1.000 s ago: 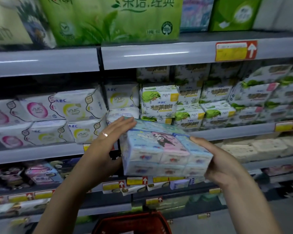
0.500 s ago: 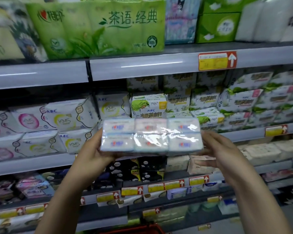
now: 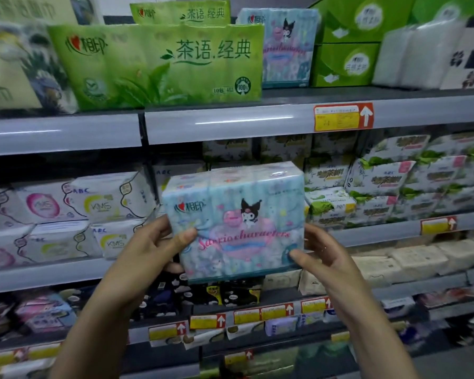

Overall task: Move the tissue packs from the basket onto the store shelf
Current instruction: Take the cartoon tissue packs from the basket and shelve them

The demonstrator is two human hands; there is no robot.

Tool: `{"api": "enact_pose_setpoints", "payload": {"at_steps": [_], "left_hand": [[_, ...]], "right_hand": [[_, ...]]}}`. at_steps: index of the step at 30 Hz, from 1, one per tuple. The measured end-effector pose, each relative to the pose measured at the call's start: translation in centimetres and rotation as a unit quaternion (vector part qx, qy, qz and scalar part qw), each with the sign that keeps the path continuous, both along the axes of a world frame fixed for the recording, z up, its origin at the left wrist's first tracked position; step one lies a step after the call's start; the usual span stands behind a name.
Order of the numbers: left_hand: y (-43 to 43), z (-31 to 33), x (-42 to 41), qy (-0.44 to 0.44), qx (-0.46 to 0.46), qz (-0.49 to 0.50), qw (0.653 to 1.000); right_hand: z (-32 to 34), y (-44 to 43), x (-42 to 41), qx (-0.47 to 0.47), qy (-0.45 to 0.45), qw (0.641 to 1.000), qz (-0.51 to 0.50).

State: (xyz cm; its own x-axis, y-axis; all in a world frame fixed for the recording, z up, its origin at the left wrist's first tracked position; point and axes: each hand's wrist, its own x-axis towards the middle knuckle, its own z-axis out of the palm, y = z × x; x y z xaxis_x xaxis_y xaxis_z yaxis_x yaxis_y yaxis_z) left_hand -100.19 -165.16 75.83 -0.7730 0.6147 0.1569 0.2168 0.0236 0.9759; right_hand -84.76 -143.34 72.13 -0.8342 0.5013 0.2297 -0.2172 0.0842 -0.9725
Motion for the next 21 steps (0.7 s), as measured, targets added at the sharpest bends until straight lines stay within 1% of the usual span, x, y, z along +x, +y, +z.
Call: {"api": "enact_pose_setpoints", "payload": {"at_steps": [4, 11, 17, 21], "left_hand": [[0.3, -0.2, 0.1, -0.026, 0.030, -0.014, 0.999], [0.4, 0.0, 0.5, -0.029, 0.018, -0.008, 0.999], [0.7, -0.2, 0.7, -0.056, -0.001, 0.016, 0.998], [0.6, -0.5, 0.7, -0.071, -0.006, 0.040, 0.997]], "right_hand": [[-0.5, -0.2, 0.1, -0.052, 0.009, 0.999, -0.008], [-1.4, -0.8, 1.1, -0.083, -0.012, 0.996, -0.011], [-1.3, -1.2, 1.6, -0.090, -0.011, 0.995, -0.035], [-1.0, -1.3, 2.0, -0.072, -0.019, 0.996, -0.054]]}}
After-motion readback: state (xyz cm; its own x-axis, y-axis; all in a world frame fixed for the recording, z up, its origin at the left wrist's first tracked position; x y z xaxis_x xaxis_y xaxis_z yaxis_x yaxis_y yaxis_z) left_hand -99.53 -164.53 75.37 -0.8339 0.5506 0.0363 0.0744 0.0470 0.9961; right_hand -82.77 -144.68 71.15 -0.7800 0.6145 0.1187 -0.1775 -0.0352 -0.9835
